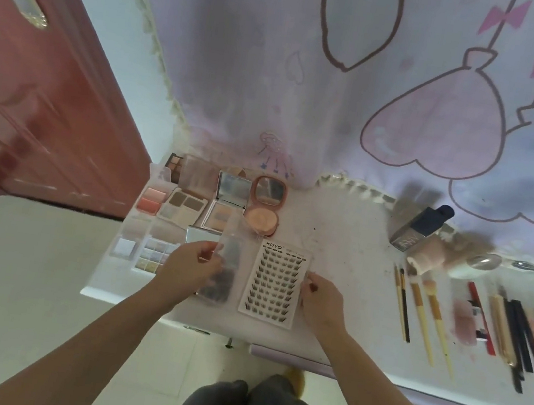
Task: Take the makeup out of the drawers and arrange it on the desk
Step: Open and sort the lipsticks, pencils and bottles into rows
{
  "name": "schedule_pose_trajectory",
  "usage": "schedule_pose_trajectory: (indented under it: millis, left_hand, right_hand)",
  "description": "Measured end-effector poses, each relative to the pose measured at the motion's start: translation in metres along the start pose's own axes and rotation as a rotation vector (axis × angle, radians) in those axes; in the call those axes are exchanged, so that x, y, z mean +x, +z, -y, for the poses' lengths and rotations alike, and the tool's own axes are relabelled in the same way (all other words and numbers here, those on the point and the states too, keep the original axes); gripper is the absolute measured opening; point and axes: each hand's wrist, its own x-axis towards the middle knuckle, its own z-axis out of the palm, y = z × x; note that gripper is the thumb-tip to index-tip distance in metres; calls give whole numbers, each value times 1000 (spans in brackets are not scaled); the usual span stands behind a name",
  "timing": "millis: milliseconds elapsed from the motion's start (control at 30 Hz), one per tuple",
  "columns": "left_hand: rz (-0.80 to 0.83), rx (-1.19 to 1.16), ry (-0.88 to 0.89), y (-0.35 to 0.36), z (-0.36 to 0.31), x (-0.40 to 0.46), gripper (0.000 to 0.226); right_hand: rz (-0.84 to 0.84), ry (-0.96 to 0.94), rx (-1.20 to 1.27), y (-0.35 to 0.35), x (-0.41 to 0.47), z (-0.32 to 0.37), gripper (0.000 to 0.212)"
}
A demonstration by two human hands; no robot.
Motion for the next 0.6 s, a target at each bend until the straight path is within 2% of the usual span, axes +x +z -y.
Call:
schedule_pose_trajectory:
  millis: [233, 600]
  left_hand:
    - [7, 58, -5, 0, 4, -2, 21]
    - [20, 27, -99, -4, 4, -2, 32]
  right_hand:
    - [47, -50, -67, -1, 1, -5, 31]
    - [45, -26, -133, 2, 11, -12, 39]
